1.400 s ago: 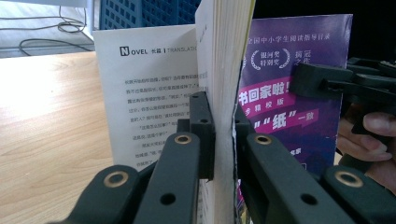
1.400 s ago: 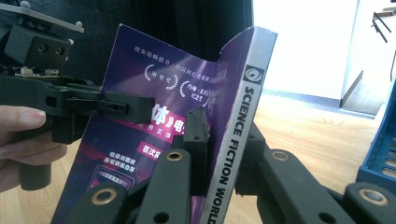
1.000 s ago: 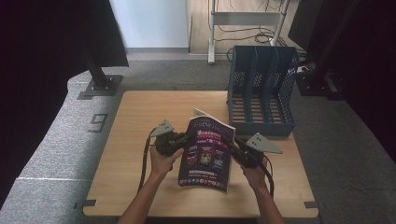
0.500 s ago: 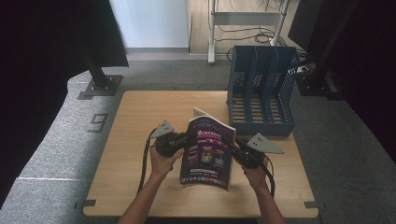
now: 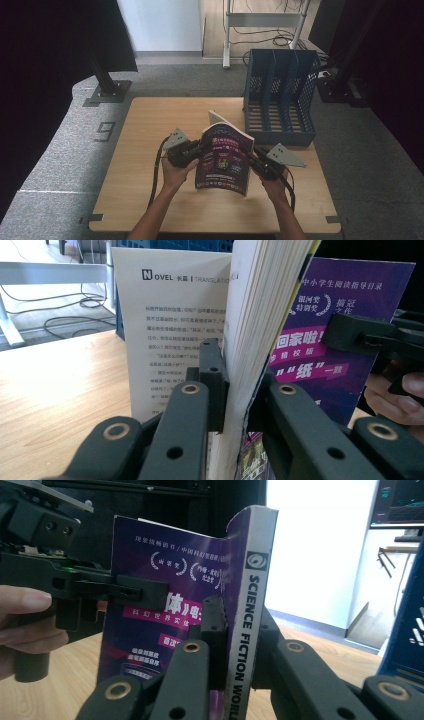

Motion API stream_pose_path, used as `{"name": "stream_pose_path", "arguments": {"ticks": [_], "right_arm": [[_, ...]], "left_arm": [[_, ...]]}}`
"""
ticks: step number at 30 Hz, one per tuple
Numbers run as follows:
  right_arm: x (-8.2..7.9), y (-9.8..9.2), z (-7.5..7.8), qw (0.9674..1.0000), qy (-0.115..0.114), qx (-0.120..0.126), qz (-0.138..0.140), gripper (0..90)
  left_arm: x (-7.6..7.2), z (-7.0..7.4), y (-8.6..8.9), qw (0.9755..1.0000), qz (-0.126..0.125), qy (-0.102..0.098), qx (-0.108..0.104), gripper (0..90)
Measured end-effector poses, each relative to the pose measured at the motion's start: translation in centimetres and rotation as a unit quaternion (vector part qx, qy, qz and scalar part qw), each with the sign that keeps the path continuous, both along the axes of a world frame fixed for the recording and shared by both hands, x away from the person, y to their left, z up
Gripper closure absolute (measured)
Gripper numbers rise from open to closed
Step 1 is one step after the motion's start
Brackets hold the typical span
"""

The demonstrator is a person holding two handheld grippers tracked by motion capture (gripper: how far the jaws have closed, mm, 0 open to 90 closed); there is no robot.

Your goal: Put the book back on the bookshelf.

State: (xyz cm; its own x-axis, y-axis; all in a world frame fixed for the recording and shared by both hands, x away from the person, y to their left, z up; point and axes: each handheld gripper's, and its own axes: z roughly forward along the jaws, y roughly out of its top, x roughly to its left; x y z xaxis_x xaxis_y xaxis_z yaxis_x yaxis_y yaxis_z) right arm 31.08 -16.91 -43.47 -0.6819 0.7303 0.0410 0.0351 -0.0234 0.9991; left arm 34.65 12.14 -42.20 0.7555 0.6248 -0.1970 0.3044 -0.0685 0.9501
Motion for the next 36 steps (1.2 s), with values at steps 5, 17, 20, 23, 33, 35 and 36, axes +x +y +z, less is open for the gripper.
{"name": "stream_pose_path", "arguments": {"ticks": [5, 17, 20, 23, 33, 35, 36], "right_arm": [[0.0, -0.2, 0.0, 0.9998, 0.007, 0.004, 0.018, 80.6], [0.3, -0.3, 0.0, 0.9984, 0.038, -0.020, 0.037, 80.5], [0.0, 0.1, 0.0, 0.9989, 0.025, -0.029, 0.029, 80.8], [-0.2, 0.4, 0.1, 0.9989, 0.011, -0.037, 0.025, 80.8], [-0.3, 0.3, 0.0, 0.9990, -0.021, -0.034, 0.022, 80.8], [-0.2, 0.0, 0.0, 0.9992, -0.012, -0.028, 0.027, 80.2], [-0.2, -0.1, 0.0, 0.9992, -0.008, -0.026, 0.030, 79.5]], "left_arm": [[0.0, -0.4, 0.3, 0.9999, -0.011, 0.012, -0.001, 77.2], [0.1, -1.2, 0.1, 0.9997, -0.014, 0.021, 0.001, 74.8], [0.2, -1.3, 0.0, 0.9998, -0.007, 0.018, 0.002, 76.5], [0.5, -1.0, -0.1, 0.9998, -0.005, 0.016, 0.007, 80.5], [0.7, -0.2, -0.2, 0.9999, 0.002, 0.008, -0.013, 81.8], [0.6, -0.2, -0.2, 0.9999, 0.000, 0.007, -0.013, 80.2], [0.5, -0.2, -0.2, 0.9999, -0.001, 0.006, -0.014, 78.9]]}}
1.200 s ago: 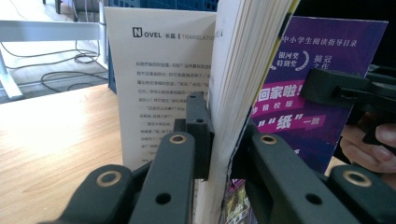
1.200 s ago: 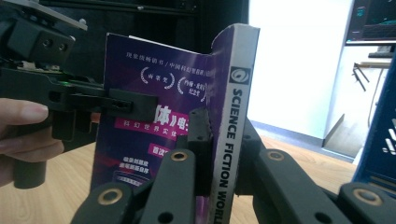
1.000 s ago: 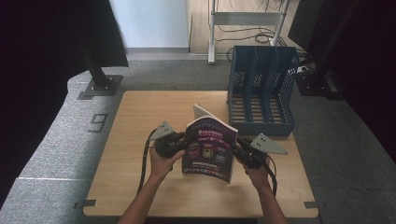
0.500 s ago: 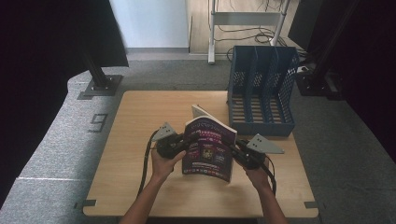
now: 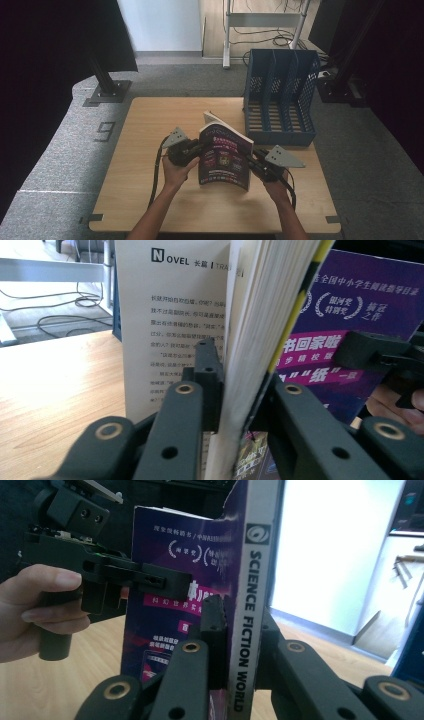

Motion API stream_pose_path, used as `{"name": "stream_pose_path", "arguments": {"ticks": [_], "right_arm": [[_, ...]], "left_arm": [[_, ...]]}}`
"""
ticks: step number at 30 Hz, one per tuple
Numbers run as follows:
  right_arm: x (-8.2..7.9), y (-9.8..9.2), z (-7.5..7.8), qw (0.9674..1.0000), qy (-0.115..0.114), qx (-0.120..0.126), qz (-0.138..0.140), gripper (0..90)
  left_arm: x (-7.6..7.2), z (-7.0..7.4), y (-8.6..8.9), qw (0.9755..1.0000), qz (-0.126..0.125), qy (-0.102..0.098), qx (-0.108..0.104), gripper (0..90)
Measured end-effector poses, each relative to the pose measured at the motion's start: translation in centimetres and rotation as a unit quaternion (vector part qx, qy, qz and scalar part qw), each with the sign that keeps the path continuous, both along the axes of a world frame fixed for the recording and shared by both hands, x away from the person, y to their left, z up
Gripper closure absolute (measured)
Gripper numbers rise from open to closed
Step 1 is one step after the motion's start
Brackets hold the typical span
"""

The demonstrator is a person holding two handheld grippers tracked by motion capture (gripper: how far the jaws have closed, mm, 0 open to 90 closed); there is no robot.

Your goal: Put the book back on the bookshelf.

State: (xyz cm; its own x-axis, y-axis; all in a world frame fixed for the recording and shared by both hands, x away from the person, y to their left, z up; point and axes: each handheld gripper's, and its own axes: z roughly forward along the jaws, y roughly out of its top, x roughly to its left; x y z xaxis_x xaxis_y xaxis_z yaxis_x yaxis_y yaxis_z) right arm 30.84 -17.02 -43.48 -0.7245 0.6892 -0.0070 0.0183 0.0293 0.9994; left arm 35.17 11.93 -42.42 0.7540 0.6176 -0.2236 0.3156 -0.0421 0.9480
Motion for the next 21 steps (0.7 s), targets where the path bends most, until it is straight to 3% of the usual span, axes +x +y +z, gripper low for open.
{"name": "stream_pose_path", "arguments": {"ticks": [4, 7, 9, 10, 12, 16, 17, 18, 20, 21], "right_arm": [[0.25, -0.23, 0.00, 0.9997, 0.017, 0.007, 0.018, 73.2], [0.50, 0.37, -0.24, 0.9995, 0.025, -0.015, 0.007, 69.7], [0.81, 0.68, -0.54, 0.9988, 0.039, -0.028, 0.002, 71.6], [0.91, 0.71, -0.70, 0.9987, 0.041, -0.030, -0.002, 78.4], [0.86, 0.56, -0.60, 0.9986, 0.043, -0.032, -0.003, 80.5], [0.83, 0.39, -0.61, 0.9986, 0.044, -0.029, 0.001, 80.6], [0.83, 0.32, -0.64, 0.9986, 0.044, -0.027, 0.003, 80.6], [0.81, 0.24, -0.72, 0.9988, 0.044, -0.023, 0.008, 80.6], [0.76, 0.20, -0.79, 0.9988, 0.042, -0.020, 0.014, 80.6], [0.73, 0.22, -0.82, 0.9988, 0.041, -0.021, 0.017, 80.6]], "left_arm": [[-0.02, -0.10, 0.07, 1.0000, -0.003, 0.001, 0.000, 76.7], [0.08, -0.19, -0.04, 1.0000, -0.005, 0.005, -0.001, 77.2], [0.12, -0.21, -0.05, 1.0000, -0.005, 0.006, -0.002, 77.2], [0.14, -0.23, 0.00, 1.0000, -0.007, 0.007, 0.000, 76.8], [0.15, -0.23, 0.06, 1.0000, -0.007, 0.006, 0.001, 74.5], [0.43, -0.36, 0.35, 0.9998, -0.005, 0.014, 0.009, 59.3], [0.51, -0.49, 0.43, 0.9998, -0.003, 0.017, 0.012, 59.3], [0.57, -0.63, 0.46, 0.9997, 0.001, 0.019, 0.018, 50.4], [0.73, -0.99, 0.38, 0.9986, 0.023, 0.022, 0.042, 40.5], [0.73, -0.99, 0.38, 0.9986, 0.023, 0.022, 0.042, 36.6]]}}
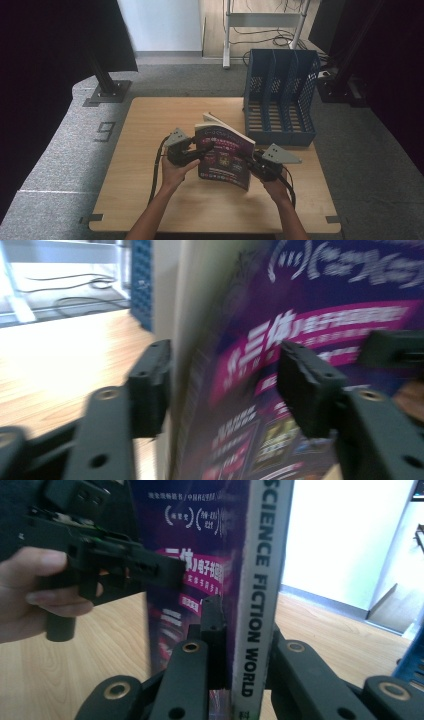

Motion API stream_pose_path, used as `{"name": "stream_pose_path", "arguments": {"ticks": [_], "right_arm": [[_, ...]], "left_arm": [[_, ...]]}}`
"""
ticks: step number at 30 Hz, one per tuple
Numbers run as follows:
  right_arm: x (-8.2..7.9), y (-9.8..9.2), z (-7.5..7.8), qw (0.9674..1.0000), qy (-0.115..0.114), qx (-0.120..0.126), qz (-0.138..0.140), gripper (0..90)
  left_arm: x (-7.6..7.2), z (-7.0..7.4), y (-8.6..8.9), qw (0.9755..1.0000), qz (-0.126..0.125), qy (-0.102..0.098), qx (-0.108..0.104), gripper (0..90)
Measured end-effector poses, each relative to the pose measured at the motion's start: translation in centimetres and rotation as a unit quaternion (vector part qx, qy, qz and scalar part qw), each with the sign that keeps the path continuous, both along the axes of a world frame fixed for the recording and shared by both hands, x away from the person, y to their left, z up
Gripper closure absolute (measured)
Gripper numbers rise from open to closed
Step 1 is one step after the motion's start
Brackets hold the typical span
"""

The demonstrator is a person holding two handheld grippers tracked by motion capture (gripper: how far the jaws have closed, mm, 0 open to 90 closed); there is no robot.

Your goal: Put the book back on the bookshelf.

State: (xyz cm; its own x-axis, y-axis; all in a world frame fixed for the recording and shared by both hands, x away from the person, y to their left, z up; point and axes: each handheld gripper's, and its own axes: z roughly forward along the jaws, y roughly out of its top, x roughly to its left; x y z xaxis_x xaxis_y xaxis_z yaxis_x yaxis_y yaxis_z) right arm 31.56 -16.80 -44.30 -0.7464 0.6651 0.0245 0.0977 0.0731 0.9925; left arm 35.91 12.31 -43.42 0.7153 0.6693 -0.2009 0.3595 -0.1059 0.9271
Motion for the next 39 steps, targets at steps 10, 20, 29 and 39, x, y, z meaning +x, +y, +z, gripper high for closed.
{"name": "stream_pose_path", "arguments": {"ticks": [10, 20, 29, 39], "right_arm": [[-0.5, 0.0, -0.3, 0.9998, -0.011, 0.001, 0.015, 80.5], [-0.7, -0.1, -0.3, 0.9996, -0.017, -0.004, 0.021, 80.0], [-0.9, -0.1, -0.2, 0.9987, -0.026, -0.010, 0.043, 76.3], [-0.5, 0.7, 0.1, 0.9988, -0.029, -0.011, 0.039, 69.4]], "left_arm": [[0.9, 0.1, -0.9, 0.9996, 0.013, -0.002, 0.024, 21.5], [1.5, 0.8, -1.5, 0.9995, -0.008, -0.007, 0.029, 18.6], [1.3, 1.6, -1.8, 0.9986, -0.033, -0.028, 0.031, 14.9], [0.9, 1.8, -2.0, 0.9985, -0.037, -0.031, 0.023, 15.9]]}}
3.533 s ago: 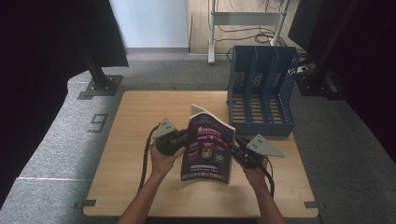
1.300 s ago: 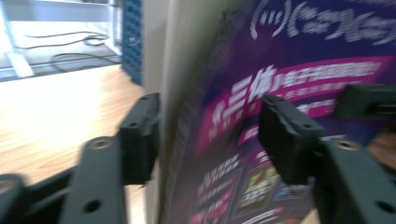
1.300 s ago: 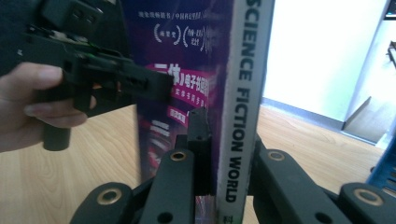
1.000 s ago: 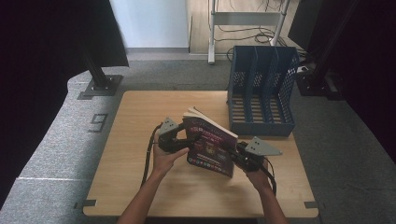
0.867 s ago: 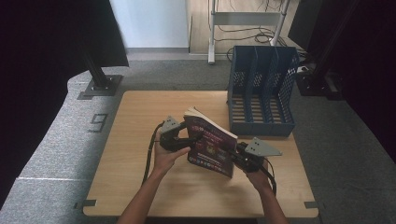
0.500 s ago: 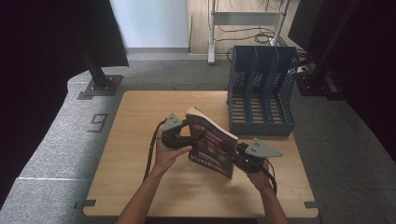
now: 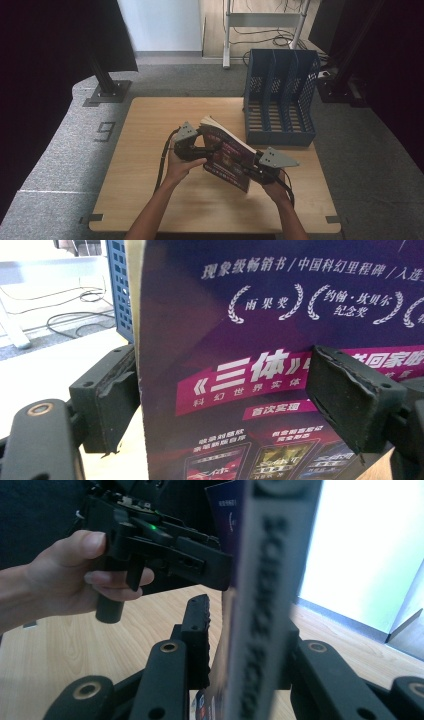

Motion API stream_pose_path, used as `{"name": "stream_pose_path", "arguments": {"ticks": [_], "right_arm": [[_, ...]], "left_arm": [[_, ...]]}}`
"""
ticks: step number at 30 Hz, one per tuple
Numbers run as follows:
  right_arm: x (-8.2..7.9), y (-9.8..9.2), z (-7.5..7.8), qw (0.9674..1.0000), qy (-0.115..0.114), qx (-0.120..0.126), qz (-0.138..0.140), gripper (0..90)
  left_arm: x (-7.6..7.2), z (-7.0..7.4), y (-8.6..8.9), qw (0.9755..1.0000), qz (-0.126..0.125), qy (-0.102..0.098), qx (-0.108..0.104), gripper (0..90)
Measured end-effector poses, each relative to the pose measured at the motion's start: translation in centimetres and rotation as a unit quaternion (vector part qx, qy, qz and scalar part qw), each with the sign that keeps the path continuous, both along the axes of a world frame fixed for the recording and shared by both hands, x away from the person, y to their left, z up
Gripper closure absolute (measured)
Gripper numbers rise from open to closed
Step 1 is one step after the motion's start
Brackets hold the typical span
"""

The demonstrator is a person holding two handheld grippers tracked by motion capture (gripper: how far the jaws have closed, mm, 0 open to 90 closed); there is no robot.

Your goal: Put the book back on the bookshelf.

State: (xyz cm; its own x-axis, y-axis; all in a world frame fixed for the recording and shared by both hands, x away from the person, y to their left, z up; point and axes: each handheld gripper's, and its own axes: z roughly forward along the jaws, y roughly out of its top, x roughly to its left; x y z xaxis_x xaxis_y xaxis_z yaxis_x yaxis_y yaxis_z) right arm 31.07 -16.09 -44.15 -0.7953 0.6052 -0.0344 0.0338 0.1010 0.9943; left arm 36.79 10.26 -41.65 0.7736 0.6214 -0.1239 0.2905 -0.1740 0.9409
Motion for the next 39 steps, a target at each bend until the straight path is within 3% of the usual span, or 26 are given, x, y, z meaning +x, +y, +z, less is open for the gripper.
{"name": "stream_pose_path", "arguments": {"ticks": [5, 8, 16, 23, 25, 31, 39], "right_arm": [[0.3, 0.3, 0.1, 0.9999, 0.008, -0.001, -0.011, 71.7], [0.4, 0.4, 0.2, 0.9995, 0.012, -0.004, -0.028, 80.0], [0.6, 0.1, 0.2, 0.9986, 0.025, 0.009, -0.046, 81.4], [0.3, 0.1, 0.1, 0.9976, 0.019, 0.014, -0.065, 81.6], [0.3, 0.1, 0.1, 0.9971, 0.018, 0.016, -0.073, 81.6], [0.2, -0.2, 0.2, 0.9961, 0.019, 0.024, -0.083, 81.7], [0.1, -0.6, 0.3, 0.9949, 0.027, 0.037, -0.090, 81.7]], "left_arm": [[0.0, 0.0, 0.0, 1.0000, 0.003, 0.004, 0.000, 16.6], [0.0, 0.0, 0.1, 0.9999, 0.004, 0.009, 0.006, 17.4], [-0.4, -0.6, 0.7, 0.9996, 0.011, 0.021, 0.017, 17.7], [-1.1, -2.3, 2.6, 0.9987, 0.028, 0.041, 0.011, 17.7], [-1.3, -3.3, 3.5, 0.9978, 0.040, 0.048, 0.021, 17.7], [-2.4, -4.8, 5.2, 0.9967, 0.058, 0.052, 0.025, 17.8], [-3.4, -6.2, 6.2, 0.9949, 0.071, 0.059, 0.041, 18.0]]}}
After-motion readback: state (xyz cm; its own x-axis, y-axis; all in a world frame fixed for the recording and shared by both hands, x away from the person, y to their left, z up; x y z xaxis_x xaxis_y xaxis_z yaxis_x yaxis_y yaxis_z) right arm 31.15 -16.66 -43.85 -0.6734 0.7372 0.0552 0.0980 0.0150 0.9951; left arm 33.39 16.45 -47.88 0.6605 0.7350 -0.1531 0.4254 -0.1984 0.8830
